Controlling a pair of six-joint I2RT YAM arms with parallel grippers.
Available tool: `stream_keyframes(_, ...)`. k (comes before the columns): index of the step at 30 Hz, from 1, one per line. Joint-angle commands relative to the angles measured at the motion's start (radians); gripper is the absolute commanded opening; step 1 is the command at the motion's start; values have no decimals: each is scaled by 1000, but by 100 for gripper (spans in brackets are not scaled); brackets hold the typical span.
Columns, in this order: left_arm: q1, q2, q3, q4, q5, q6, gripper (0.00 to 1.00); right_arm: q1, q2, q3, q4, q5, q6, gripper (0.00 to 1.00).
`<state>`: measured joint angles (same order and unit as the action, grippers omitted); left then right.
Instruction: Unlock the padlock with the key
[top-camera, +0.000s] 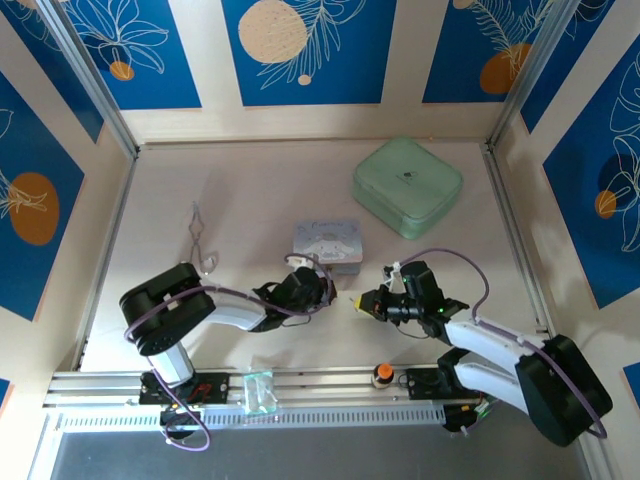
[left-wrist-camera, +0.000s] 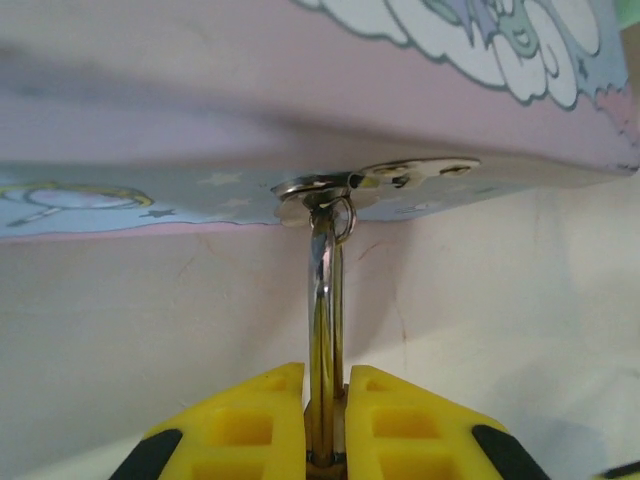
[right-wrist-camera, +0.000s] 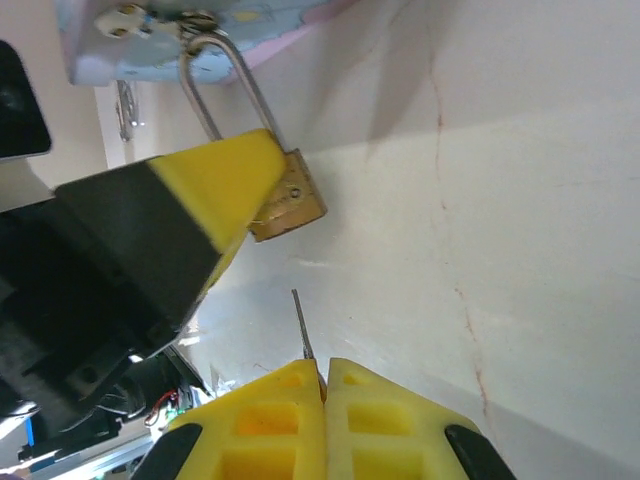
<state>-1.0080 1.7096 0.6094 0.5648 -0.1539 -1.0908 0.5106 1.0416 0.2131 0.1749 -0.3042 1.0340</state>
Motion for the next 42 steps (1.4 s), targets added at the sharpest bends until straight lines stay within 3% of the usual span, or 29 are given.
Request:
stream_keyframes(1, 3, 20, -46, 138, 14, -154, 0, 6, 75, -8, 149, -70, 59, 0)
stream_keyframes(14, 3, 71, -114, 359, -6, -314, 0, -7, 242, -19, 387, -187, 213, 0)
stream_keyframes(20, 2, 75, -129, 377, -19, -348, 0, -7, 237, -21, 358, -179, 230, 0)
stream_keyframes(26, 0, 123, -149, 503, -13, -410, 0, -21, 209, -28, 349, -165, 237, 0)
stream_keyframes(42, -7, 149, -148, 569, -4, -458, 0, -22, 233, -16, 386, -140, 255, 0)
